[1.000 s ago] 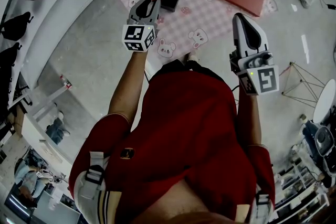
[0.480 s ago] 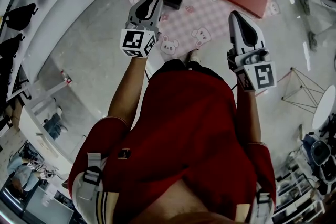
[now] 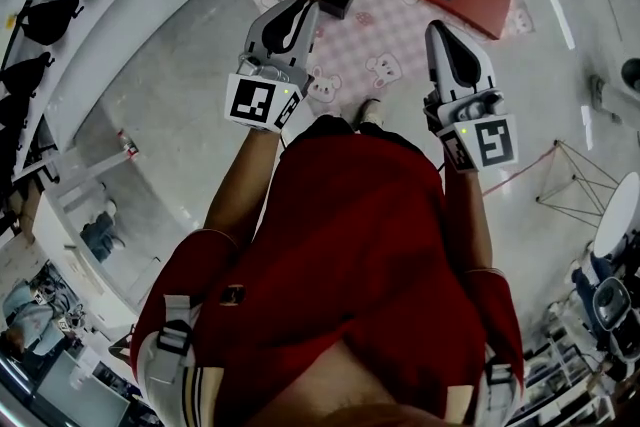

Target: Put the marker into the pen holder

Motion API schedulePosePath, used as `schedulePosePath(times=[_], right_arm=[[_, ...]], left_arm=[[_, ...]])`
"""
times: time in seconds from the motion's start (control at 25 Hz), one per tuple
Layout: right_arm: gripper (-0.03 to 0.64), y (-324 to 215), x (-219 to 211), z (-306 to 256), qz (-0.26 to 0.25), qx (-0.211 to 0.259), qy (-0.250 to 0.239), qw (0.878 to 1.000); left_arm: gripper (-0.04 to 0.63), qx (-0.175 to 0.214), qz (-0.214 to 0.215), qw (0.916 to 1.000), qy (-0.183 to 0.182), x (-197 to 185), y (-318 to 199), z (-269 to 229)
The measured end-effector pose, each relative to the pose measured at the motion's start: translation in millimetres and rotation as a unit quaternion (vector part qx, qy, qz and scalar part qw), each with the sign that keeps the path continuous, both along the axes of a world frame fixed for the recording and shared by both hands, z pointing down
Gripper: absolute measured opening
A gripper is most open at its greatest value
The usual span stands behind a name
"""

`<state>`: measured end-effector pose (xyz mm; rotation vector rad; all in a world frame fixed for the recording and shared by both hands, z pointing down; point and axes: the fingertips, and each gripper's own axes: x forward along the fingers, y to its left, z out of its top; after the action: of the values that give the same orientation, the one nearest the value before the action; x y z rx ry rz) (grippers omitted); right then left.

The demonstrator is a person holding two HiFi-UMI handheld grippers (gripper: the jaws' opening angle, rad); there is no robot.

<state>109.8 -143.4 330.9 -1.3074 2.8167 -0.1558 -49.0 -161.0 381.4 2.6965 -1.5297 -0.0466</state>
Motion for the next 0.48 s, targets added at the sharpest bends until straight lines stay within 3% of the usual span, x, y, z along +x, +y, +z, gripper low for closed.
schedulePosePath(times=[0.48], right_arm=[[-0.001,17,-9,-9,-0.036,0.019,-0.022,0.999]], left_arm=[[0.008,0.031,0.021,0.9993,-0.004,31,32,-45]])
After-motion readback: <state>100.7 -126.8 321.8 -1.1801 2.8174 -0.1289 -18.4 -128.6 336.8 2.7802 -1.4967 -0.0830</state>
